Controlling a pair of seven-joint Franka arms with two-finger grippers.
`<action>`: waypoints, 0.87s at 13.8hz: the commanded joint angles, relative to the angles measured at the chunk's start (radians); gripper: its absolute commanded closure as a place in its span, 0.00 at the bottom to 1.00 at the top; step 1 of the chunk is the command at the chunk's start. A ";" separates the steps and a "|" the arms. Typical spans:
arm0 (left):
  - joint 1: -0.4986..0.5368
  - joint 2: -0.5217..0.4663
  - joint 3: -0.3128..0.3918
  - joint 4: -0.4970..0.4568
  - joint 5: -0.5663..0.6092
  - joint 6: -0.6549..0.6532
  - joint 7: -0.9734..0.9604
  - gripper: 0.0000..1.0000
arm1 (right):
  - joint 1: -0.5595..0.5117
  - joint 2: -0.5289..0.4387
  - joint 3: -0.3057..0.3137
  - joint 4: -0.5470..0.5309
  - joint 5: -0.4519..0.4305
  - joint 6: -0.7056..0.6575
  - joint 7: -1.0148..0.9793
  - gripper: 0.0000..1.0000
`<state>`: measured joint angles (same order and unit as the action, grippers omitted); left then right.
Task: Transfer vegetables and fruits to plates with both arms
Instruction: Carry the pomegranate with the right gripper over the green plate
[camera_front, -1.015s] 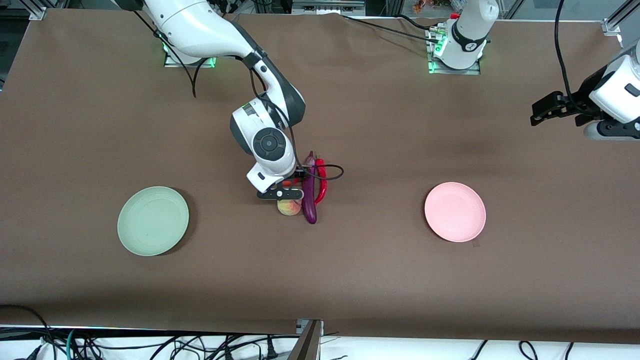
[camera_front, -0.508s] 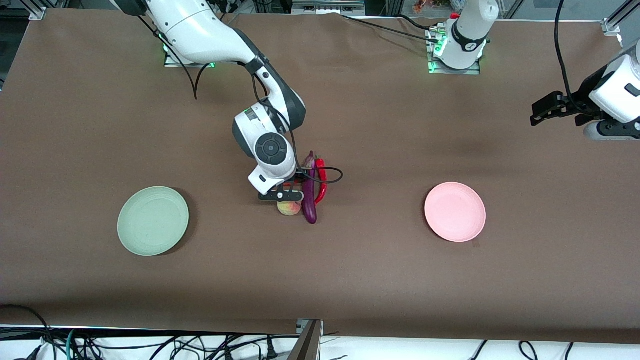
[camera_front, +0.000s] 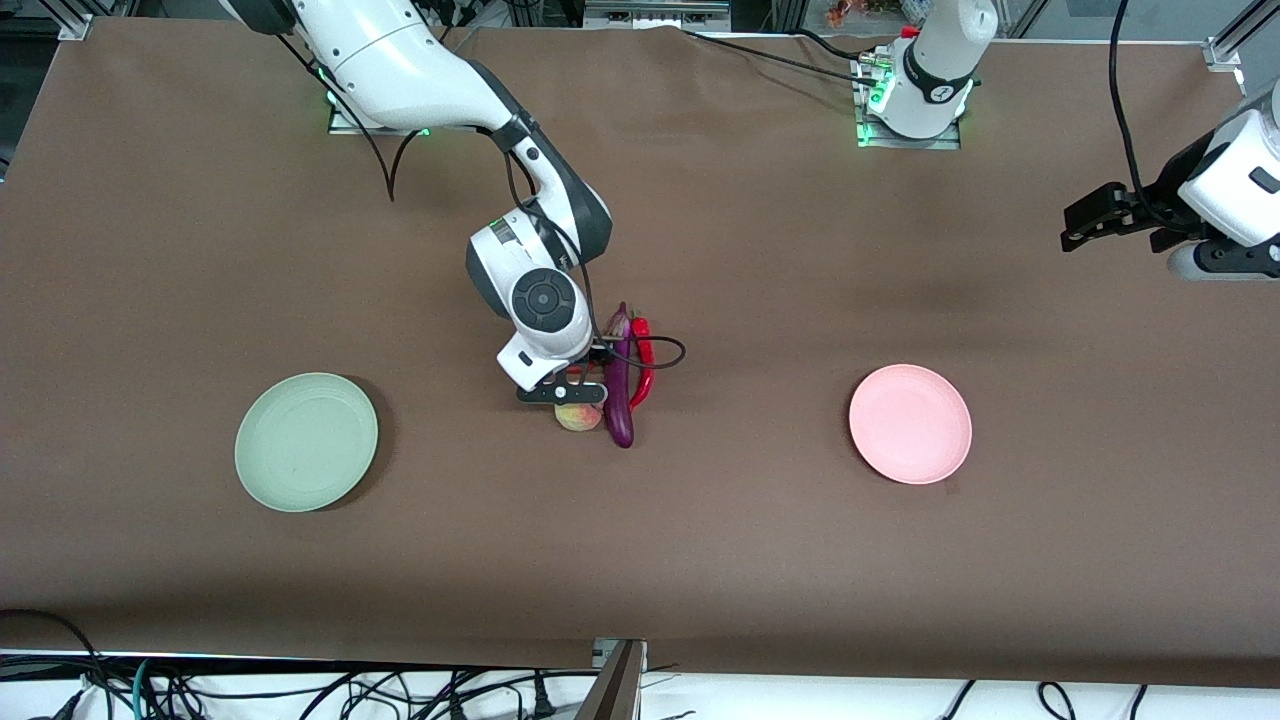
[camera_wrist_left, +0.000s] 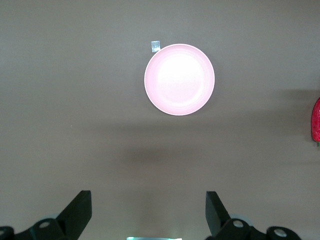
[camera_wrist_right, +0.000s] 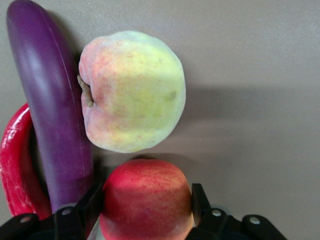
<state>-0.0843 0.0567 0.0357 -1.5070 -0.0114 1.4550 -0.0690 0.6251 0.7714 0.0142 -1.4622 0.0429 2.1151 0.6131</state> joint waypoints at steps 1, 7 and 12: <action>-0.002 0.012 0.001 0.030 -0.019 -0.007 -0.006 0.00 | -0.001 -0.010 -0.003 0.014 0.000 0.000 -0.018 0.61; -0.002 0.012 0.001 0.030 -0.019 -0.007 -0.006 0.00 | -0.062 -0.113 -0.011 0.014 0.003 -0.110 -0.131 0.61; -0.002 0.012 0.001 0.030 -0.021 -0.007 -0.005 0.00 | -0.165 -0.161 -0.120 0.014 0.000 -0.222 -0.434 0.61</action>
<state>-0.0844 0.0567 0.0356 -1.5068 -0.0114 1.4550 -0.0690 0.4885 0.6349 -0.0557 -1.4349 0.0424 1.9246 0.3086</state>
